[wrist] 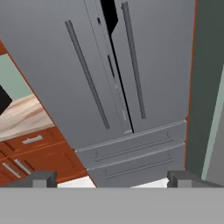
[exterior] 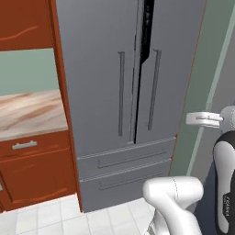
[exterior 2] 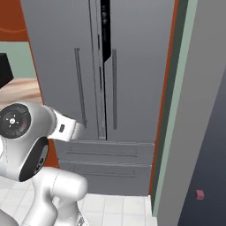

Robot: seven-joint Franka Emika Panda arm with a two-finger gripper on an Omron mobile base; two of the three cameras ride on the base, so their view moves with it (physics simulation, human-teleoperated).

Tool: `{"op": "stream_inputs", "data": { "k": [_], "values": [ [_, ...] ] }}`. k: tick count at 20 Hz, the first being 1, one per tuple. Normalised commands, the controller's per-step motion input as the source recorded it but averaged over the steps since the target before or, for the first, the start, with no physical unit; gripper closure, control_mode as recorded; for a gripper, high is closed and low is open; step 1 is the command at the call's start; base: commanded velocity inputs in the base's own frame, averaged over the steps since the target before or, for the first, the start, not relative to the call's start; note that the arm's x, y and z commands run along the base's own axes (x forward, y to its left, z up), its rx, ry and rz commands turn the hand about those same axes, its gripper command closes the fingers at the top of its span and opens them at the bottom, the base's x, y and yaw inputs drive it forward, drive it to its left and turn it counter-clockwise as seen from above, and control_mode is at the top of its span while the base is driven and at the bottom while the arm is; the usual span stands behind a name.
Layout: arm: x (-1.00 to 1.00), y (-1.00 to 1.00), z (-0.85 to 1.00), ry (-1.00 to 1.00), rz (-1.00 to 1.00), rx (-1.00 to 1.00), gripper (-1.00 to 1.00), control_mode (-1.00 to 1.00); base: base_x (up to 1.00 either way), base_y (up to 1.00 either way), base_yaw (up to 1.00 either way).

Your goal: Place one of the steaks on the plate and the other in the bowl. Then place the bowl in the fridge.

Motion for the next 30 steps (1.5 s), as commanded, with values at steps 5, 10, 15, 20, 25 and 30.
{"op": "stream_inputs", "data": {
  "k": [5, 10, 15, 20, 25, 30],
  "values": [
    [0.00, 0.00, 0.00, 0.00, 0.00, 0.00, -1.00, 1.00, 0.22, 0.00, -0.03],
    [0.00, 0.00, 0.00, 0.00, 0.00, 0.00, -1.00, 1.00, 0.05, 0.01, -0.16],
    [0.00, 0.00, 0.00, 0.00, 0.00, 0.00, -1.00, 1.00, 0.09, 0.14, -0.15],
    [0.00, 0.00, 0.00, 0.00, 0.00, 0.00, -1.00, -1.00, 0.00, 0.26, -0.03],
    [0.26, -0.04, 0.00, -0.06, 0.02, 0.00, -1.00, -1.00, 0.00, 0.00, 0.00],
    [0.50, -0.08, 0.00, -0.19, 0.10, 0.00, -1.00, -1.00, 0.00, 0.00, 0.00]
  ]
}}
